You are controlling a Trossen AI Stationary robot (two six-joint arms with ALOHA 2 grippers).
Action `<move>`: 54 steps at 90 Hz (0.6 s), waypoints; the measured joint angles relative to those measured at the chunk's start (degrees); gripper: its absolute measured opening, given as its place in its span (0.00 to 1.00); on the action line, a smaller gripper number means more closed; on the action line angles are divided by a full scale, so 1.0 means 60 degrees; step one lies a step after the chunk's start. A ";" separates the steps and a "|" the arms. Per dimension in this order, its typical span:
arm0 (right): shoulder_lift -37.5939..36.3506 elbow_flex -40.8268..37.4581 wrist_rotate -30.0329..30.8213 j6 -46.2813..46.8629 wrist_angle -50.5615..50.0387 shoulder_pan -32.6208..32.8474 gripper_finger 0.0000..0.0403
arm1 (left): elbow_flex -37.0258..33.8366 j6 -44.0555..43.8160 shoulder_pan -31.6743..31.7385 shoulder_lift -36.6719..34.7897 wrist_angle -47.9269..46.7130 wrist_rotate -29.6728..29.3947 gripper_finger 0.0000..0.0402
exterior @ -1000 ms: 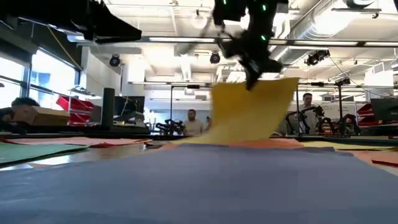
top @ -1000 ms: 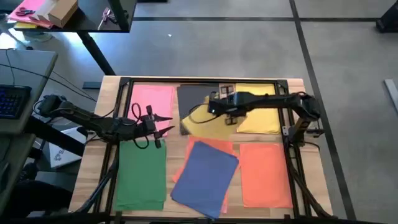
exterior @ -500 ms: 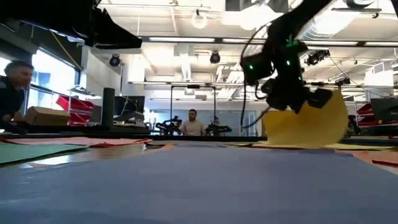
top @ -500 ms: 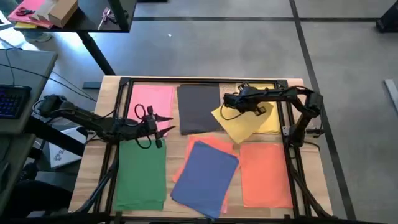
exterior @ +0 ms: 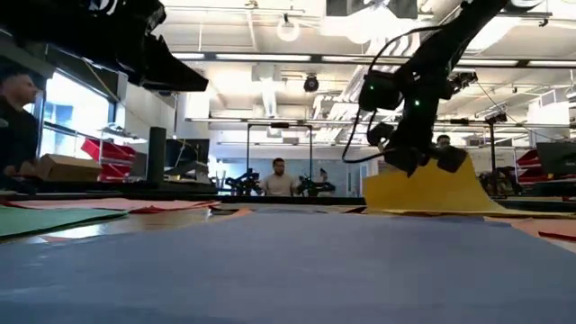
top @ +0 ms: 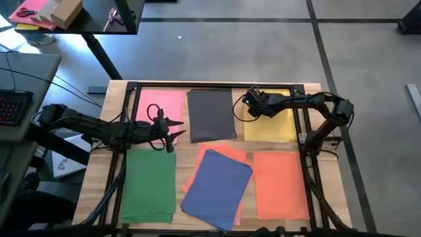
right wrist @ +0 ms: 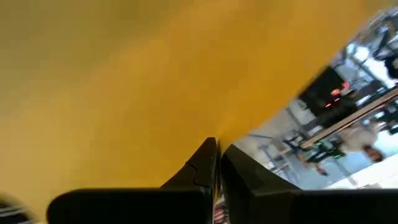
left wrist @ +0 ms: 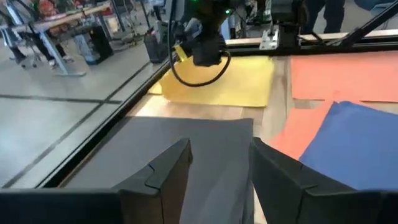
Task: Organize paper
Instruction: Stack the yellow color paper on top of the other yellow color paper
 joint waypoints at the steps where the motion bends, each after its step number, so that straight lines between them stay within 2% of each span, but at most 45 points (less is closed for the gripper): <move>1: 0.0000 0.0000 -0.0017 0.0075 -0.0020 -0.0038 0.00 | 0.0000 0.0000 0.0002 0.0000 -0.0014 -0.0001 0.37; 7: 0.0000 0.0000 -0.0227 0.0545 -0.0208 -0.0258 0.00 | 0.0000 0.0001 0.0027 0.0000 -0.0050 -0.0002 0.37; 14: 0.0000 -0.0011 -0.0401 0.0406 0.0052 -0.0512 0.00 | 0.0000 0.0003 0.0048 0.0000 -0.0040 -0.0011 0.37; 27: 0.0000 -0.0007 -0.0081 -0.1528 0.1464 -0.0800 0.00 | 0.0000 0.0003 0.0048 0.0000 -0.0040 -0.0015 0.37; 36: 0.0000 0.0000 -0.0201 -0.2362 0.1402 -0.0901 0.00 | 0.0000 -0.0063 0.0044 0.0000 -0.0062 -0.0015 0.37; 44: 0.0000 0.0000 -0.0465 -0.2154 0.0714 -0.1047 0.00 | 0.0000 -0.0173 0.0044 0.0000 -0.0156 -0.0018 0.37; 54: 0.0000 -0.0004 -0.0548 -0.1132 0.0076 -0.1170 0.00 | 0.0000 -0.0208 0.0044 0.0000 -0.0203 -0.0018 0.37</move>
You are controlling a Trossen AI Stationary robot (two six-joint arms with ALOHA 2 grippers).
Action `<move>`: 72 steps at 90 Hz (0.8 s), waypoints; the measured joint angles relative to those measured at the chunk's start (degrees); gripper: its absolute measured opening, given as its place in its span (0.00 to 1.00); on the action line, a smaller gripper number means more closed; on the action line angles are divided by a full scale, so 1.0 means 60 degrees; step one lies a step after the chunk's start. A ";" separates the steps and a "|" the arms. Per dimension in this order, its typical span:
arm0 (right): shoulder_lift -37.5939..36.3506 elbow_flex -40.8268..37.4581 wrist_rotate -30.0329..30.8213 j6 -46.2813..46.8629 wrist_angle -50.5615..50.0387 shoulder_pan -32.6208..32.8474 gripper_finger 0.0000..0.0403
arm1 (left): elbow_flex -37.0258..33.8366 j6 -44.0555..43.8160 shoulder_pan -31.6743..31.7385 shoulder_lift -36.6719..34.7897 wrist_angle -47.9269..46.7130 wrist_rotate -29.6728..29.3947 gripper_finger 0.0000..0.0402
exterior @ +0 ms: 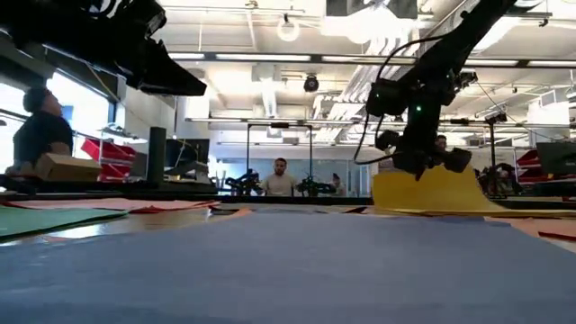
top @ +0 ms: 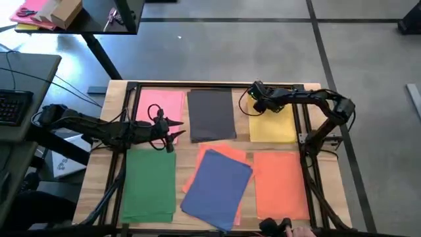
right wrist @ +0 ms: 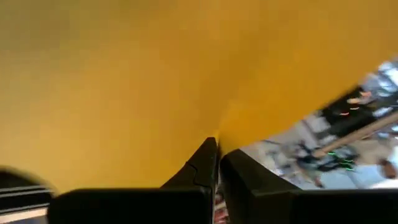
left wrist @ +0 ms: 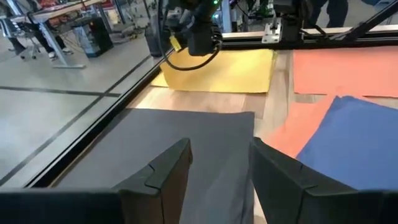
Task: Organize paper
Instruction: Stack the yellow color paper on top of the other yellow color paper, then stack the orange color paper on top of the other orange color paper
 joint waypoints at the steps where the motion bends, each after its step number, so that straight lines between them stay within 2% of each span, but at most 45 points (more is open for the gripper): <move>1: 0.0000 0.0000 -0.0023 0.0087 -0.0009 -0.0016 0.00 | 0.0000 0.0022 0.0000 0.0000 0.0000 0.0000 0.37; 9: 0.0000 0.0000 -0.0172 0.0362 0.0013 -0.0038 0.00 | 0.0000 0.0192 0.0004 0.0000 0.0015 -0.0040 0.37; 25: 0.0000 0.0004 -0.0197 -0.0590 0.0277 -0.0079 0.00 | 0.0000 0.0141 0.0000 0.0000 0.0022 -0.0136 0.37; 35: 0.0004 0.0004 -0.0188 -0.0651 0.0001 -0.0212 0.00 | 0.0000 0.0110 -0.0010 0.0000 0.0018 -0.0135 0.37; 43: 0.0004 0.0004 -0.0169 -0.0410 -0.0229 -0.0348 0.03 | 0.0000 -0.0401 -0.0018 0.0000 -0.0156 -0.0209 0.37; 55: 0.0004 0.0004 0.0182 0.0054 -0.0246 -0.0424 0.15 | 0.0000 -0.1262 -0.0034 0.0035 -0.1074 -0.0075 0.39; 72: 0.0007 0.0004 0.0588 0.0321 -0.0034 -0.0366 0.42 | 0.0000 -0.1752 -0.0459 0.0514 -0.1155 0.0787 0.44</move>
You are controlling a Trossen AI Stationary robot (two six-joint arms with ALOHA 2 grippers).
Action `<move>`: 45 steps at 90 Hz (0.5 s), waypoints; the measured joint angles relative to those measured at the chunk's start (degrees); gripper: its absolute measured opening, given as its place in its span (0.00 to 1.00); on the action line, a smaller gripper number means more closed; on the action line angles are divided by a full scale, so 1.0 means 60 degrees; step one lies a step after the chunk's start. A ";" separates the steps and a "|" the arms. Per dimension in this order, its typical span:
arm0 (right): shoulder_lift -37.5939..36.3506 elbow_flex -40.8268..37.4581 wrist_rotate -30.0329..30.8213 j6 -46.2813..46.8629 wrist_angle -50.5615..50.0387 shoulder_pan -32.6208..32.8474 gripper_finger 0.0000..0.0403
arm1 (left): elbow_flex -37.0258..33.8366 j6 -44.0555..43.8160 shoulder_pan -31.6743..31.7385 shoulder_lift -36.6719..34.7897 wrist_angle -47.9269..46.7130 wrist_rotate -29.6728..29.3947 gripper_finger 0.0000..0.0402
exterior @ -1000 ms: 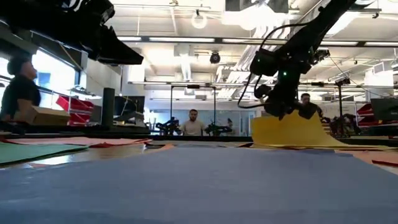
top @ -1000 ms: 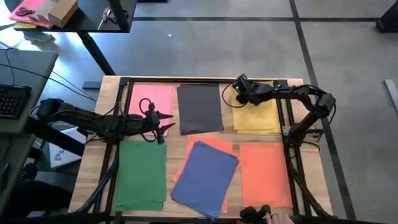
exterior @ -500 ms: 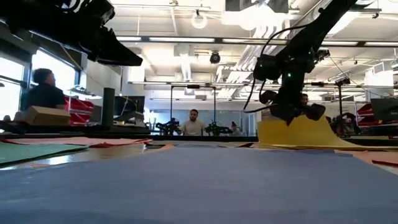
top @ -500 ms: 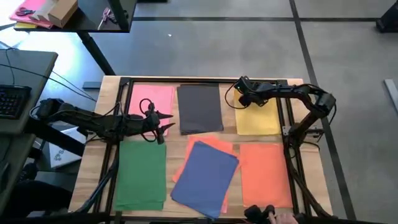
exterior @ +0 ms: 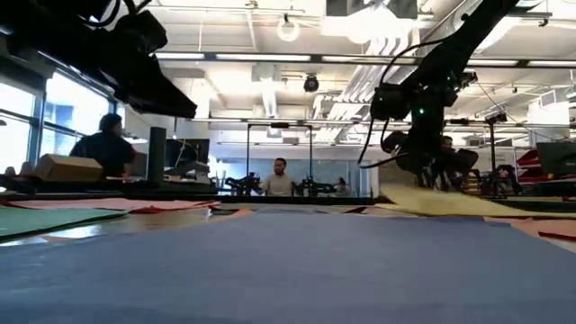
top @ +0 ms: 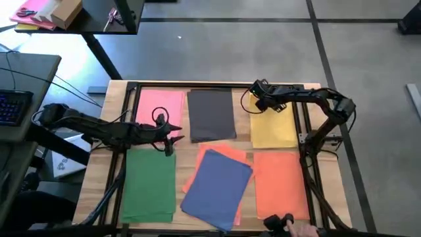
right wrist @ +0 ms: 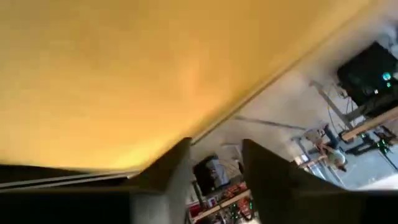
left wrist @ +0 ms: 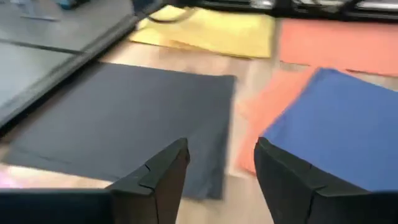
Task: Organize paper
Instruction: Stack the orange color paper on top of the other orange color paper
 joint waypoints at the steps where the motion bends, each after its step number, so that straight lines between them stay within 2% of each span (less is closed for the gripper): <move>1: 0.0000 0.0000 0.0069 0.0019 0.0024 0.0008 0.44 | -0.0002 -0.0002 -0.0043 0.0055 0.0012 0.0010 0.44; 12: -0.0096 0.0128 0.0977 0.0384 0.0054 0.0241 0.61 | -0.0003 -0.0040 -0.0650 0.0824 0.0476 0.0058 0.46; 20: -0.0495 0.0334 0.1053 0.1038 -0.0286 0.0806 0.70 | -0.0004 -0.0064 -0.1161 0.1548 0.1056 0.0071 0.46; 32: -0.1394 0.0563 0.0735 0.2881 -0.1526 0.2347 0.73 | 0.0000 -0.0423 -0.1899 0.2475 0.2140 0.0069 0.46; 45: -0.2207 0.0619 -0.0205 0.6237 -0.3106 0.4874 0.73 | 0.0327 -0.0623 -0.2817 0.3318 0.2405 -0.0211 0.46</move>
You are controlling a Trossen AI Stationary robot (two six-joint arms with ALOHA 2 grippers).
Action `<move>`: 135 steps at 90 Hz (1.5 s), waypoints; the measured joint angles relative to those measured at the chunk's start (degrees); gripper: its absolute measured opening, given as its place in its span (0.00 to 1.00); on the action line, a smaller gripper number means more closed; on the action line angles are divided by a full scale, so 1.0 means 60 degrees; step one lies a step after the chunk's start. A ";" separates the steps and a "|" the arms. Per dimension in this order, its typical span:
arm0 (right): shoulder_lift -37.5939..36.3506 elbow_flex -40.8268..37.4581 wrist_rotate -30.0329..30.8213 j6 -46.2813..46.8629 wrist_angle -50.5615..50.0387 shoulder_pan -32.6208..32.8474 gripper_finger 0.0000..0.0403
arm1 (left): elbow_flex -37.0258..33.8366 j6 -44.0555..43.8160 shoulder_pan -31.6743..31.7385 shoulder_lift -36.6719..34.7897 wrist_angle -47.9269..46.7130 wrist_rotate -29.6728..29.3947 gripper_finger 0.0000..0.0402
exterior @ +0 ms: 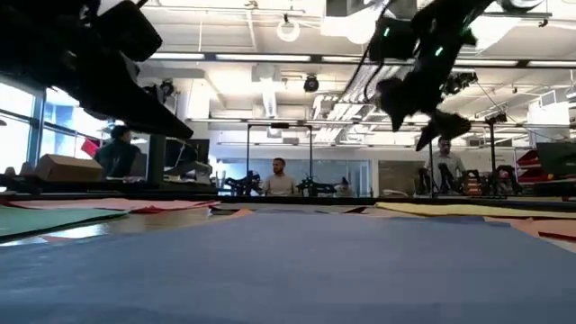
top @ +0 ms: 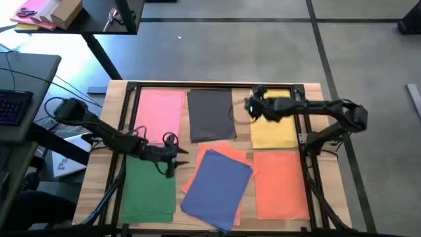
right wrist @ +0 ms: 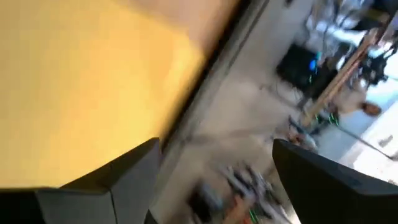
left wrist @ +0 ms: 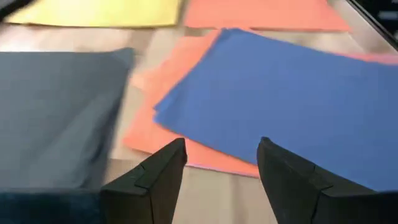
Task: Organize paper
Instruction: Stack the orange color paper on top of the other orange color paper
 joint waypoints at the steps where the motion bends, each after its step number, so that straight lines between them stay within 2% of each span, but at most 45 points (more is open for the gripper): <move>1: -0.0023 0.0000 -0.0122 0.0292 -0.0108 0.0219 0.73 | 0.0055 0.0000 -0.0080 0.0071 -0.0021 -0.0045 0.46; 15: 0.0150 -0.0004 -0.1929 0.4614 -0.0475 0.3279 0.73 | 0.0961 -0.0066 -0.1089 0.1230 -0.0312 -0.0304 0.44; 25: 0.0710 0.0113 -0.2797 0.8240 -0.0280 0.4928 0.73 | 0.1666 -0.0410 -0.1642 0.2087 -0.0310 -0.0387 0.44; 38: 0.1498 0.0542 -0.3867 1.3117 -0.0447 0.5970 0.72 | 0.2566 -0.0752 -0.2222 0.3179 -0.0476 -0.1004 0.44; 46: 0.1968 0.0530 -0.4649 1.4743 -0.0083 0.6405 0.69 | 0.3026 -0.0904 -0.2411 0.3891 -0.0489 -0.1152 0.44; 54: 0.2514 0.0532 -0.4772 1.5347 -0.0096 0.6791 0.66 | 0.3378 -0.1191 -0.2496 0.4575 -0.0486 -0.1162 0.44; 74: 0.3538 0.0803 -0.4327 1.5287 -0.0223 0.7021 0.63 | 0.4116 -0.2038 -0.2783 0.5779 -0.1092 -0.0903 0.44; 94: 0.3148 0.1536 -0.2399 1.5109 -0.0814 0.6230 0.63 | 0.4368 -0.2517 -0.3115 0.5789 -0.2118 -0.0998 0.44; 103: 0.3089 0.1248 -0.2921 1.5564 -0.0039 0.5257 0.62 | 0.4361 -0.2517 -0.3186 0.5738 -0.2288 -0.0975 0.44; 117: 0.3147 0.0692 -0.4255 1.5621 0.2600 0.4187 0.59 | 0.4354 -0.2514 -0.3183 0.5744 -0.2336 -0.0959 0.44; 135: 0.3729 0.0641 -0.4560 1.5851 0.2609 0.3688 0.52 | 0.4347 -0.2437 -0.3186 0.5756 -0.2376 -0.0978 0.44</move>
